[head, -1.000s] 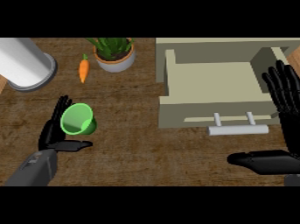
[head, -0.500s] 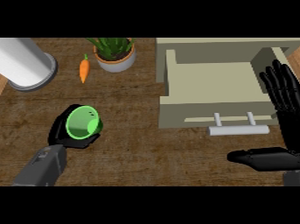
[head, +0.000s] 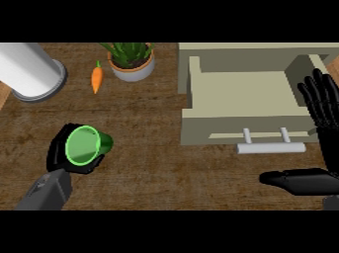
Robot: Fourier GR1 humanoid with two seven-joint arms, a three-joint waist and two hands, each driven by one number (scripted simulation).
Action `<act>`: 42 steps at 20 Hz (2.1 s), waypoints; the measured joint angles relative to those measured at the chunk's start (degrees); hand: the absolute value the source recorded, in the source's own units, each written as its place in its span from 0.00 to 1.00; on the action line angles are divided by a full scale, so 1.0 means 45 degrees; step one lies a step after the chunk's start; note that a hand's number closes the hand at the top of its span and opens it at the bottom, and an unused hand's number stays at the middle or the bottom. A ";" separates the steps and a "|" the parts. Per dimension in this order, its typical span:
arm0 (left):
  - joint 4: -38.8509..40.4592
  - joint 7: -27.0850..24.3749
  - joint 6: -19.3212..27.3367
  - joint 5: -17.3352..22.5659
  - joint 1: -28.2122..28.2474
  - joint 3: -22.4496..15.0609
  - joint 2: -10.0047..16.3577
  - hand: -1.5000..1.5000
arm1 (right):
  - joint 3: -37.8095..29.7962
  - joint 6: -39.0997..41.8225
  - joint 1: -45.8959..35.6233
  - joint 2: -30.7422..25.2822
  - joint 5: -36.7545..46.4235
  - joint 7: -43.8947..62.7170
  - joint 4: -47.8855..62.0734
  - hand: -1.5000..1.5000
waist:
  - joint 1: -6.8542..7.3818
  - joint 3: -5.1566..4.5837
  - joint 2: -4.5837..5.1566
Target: Pick up the cup, place it into the drawer and close the drawer
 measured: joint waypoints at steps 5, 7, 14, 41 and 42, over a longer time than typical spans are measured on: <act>-0.0498 -0.0371 0.0520 0.0307 0.0035 0.0315 0.0071 1.00 | -0.0173 0.0041 -0.0136 -0.0084 -0.0054 -0.0142 0.0260 0.00 | 0.0048 0.0010 -0.0019; -0.0722 -0.0442 0.0617 0.0358 -0.0015 0.0330 0.0069 1.00 | -0.0274 -0.0008 -0.0238 -0.0118 -0.0169 0.0140 0.0099 0.00 | 0.0049 0.0013 -0.0033; -0.2423 -0.0143 0.0651 0.0335 -0.0371 -0.0261 -0.0343 1.00 | -0.0176 -0.0061 0.0162 -0.0029 0.0098 -0.0058 0.0111 0.00 | 0.0211 0.0042 -0.0127; -0.8718 0.8225 0.6652 0.0359 -0.6378 -0.4431 -0.2553 1.00 | -0.0978 0.0472 0.0521 -0.0425 -0.0510 -0.0367 0.0141 0.00 | 0.0065 0.0056 -0.0116; -0.8469 0.8295 0.6883 0.0555 -0.6590 -0.4639 -0.2559 1.00 | -0.0870 0.0417 0.0514 -0.0354 -0.0436 -0.0289 0.0047 0.00 | 0.0050 0.0057 -0.0113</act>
